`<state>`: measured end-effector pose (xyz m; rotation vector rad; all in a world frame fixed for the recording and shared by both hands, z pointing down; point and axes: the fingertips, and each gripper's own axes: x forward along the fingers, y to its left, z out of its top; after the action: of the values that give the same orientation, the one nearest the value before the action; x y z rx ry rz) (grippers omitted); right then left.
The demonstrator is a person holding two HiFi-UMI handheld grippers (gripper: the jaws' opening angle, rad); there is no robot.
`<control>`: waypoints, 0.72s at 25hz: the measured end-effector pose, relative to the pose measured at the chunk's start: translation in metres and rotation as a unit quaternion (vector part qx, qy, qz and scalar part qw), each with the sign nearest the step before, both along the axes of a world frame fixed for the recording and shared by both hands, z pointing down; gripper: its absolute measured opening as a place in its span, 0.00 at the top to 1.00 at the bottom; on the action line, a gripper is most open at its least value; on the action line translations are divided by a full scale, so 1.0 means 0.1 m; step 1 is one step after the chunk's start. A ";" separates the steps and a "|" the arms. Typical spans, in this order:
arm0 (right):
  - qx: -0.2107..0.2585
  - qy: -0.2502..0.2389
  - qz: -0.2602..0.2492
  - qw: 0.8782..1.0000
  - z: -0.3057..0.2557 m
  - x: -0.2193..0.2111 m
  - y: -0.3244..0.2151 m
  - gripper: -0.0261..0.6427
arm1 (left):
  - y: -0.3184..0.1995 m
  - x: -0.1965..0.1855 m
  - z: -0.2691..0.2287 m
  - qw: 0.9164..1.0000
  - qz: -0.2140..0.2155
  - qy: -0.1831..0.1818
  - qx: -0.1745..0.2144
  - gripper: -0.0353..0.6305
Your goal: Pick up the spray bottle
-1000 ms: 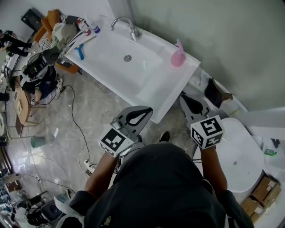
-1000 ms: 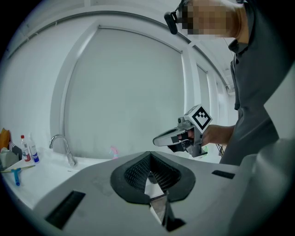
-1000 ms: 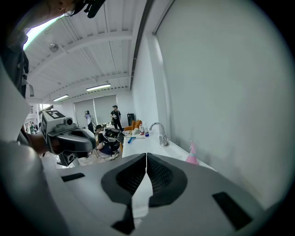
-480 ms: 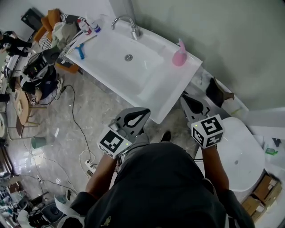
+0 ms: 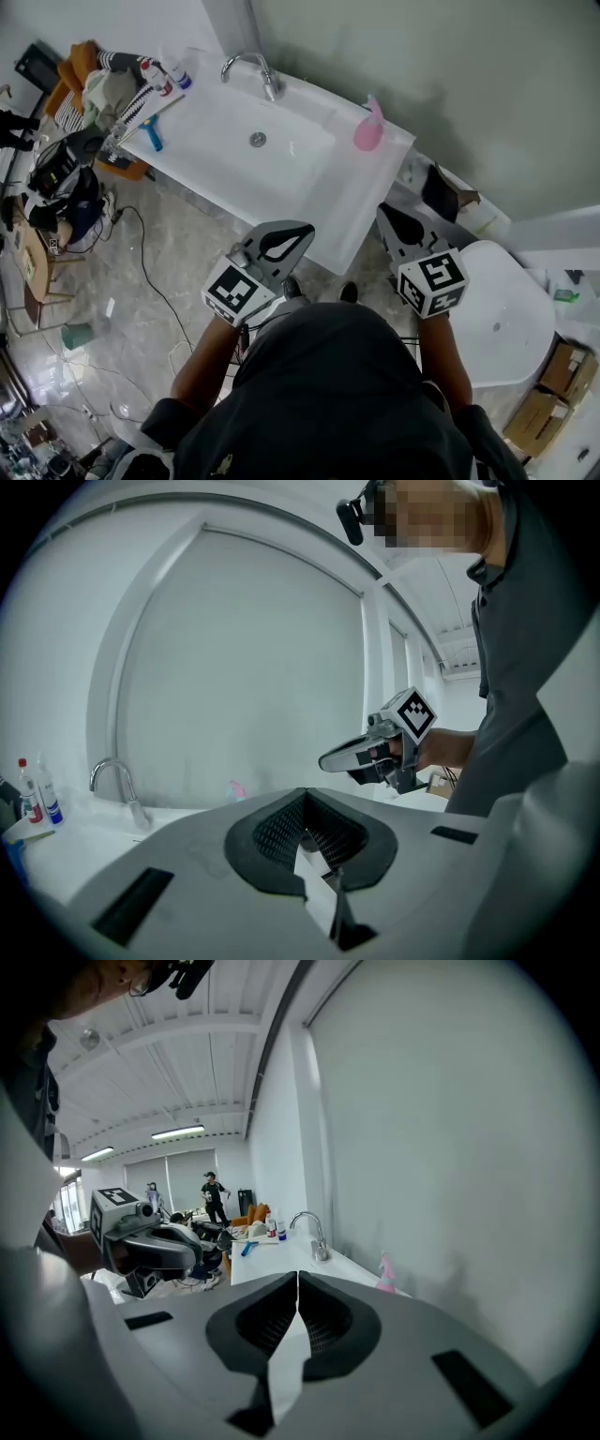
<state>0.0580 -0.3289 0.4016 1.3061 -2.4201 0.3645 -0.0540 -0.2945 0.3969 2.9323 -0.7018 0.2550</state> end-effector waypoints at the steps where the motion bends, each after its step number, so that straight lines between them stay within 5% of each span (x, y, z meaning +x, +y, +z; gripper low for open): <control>1: -0.002 0.003 0.005 1.000 0.02 -0.01 -0.01 0.94 | -0.03 -0.02 0.01 1.000 0.004 0.000 -0.001 0.94; 18: -0.004 0.026 0.038 0.999 0.04 -0.32 -0.21 0.94 | -0.28 -0.37 0.16 0.999 0.050 0.008 -0.004 0.94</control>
<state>0.0256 -0.3498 0.4052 1.3908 -2.3285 0.3553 -0.0914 -0.3223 0.4129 2.9634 -0.5519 0.2436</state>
